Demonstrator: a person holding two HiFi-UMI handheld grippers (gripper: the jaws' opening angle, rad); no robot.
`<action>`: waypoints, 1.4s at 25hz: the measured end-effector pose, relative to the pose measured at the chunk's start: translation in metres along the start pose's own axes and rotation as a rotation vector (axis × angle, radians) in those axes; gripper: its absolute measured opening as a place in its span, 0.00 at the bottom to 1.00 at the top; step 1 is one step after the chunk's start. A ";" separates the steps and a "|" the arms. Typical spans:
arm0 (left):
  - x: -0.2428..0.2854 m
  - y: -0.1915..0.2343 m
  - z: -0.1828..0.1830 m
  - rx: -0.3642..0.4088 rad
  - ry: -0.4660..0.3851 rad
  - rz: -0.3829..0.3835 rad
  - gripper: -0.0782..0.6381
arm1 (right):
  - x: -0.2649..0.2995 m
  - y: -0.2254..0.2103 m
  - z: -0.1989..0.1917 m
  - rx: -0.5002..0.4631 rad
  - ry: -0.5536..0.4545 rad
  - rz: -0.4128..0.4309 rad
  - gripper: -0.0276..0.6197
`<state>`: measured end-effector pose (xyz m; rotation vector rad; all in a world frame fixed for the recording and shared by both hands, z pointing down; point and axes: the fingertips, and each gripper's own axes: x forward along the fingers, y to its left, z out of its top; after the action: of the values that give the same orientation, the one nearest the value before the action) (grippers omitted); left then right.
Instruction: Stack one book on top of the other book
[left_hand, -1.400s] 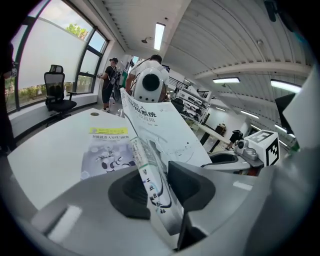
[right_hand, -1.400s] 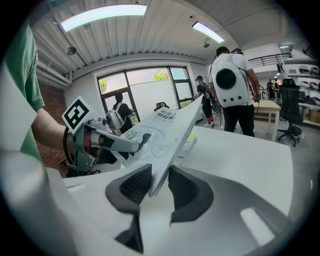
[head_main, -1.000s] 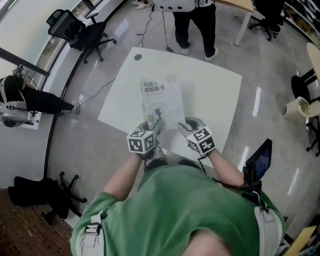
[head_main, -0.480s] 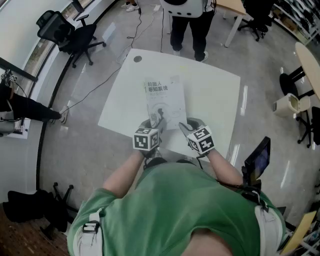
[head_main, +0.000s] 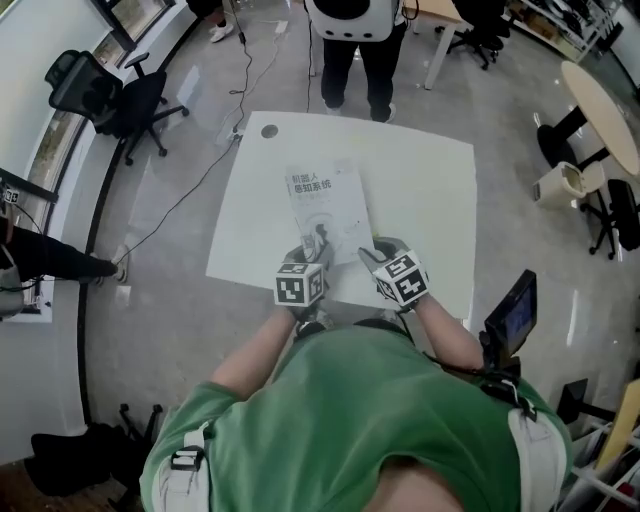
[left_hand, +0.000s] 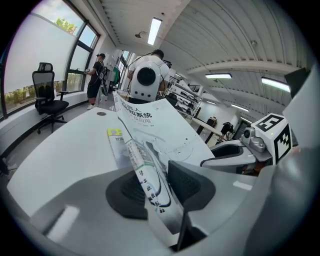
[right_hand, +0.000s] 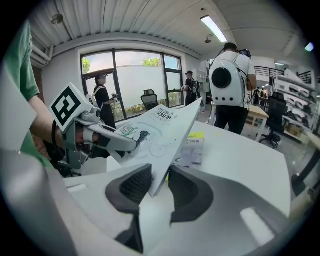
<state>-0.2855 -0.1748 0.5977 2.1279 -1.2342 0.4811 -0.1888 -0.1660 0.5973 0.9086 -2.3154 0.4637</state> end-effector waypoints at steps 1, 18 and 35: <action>0.001 0.002 -0.001 0.001 0.003 -0.001 0.26 | 0.002 0.000 0.000 0.000 0.002 -0.008 0.22; 0.032 0.008 -0.008 -0.044 0.071 0.027 0.27 | 0.024 -0.024 -0.012 -0.013 0.109 -0.012 0.22; 0.063 0.014 -0.018 -0.084 0.163 0.076 0.27 | 0.047 -0.048 -0.026 0.014 0.183 0.063 0.22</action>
<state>-0.2662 -0.2086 0.6523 1.9366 -1.2241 0.6126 -0.1720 -0.2094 0.6517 0.7682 -2.1805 0.5662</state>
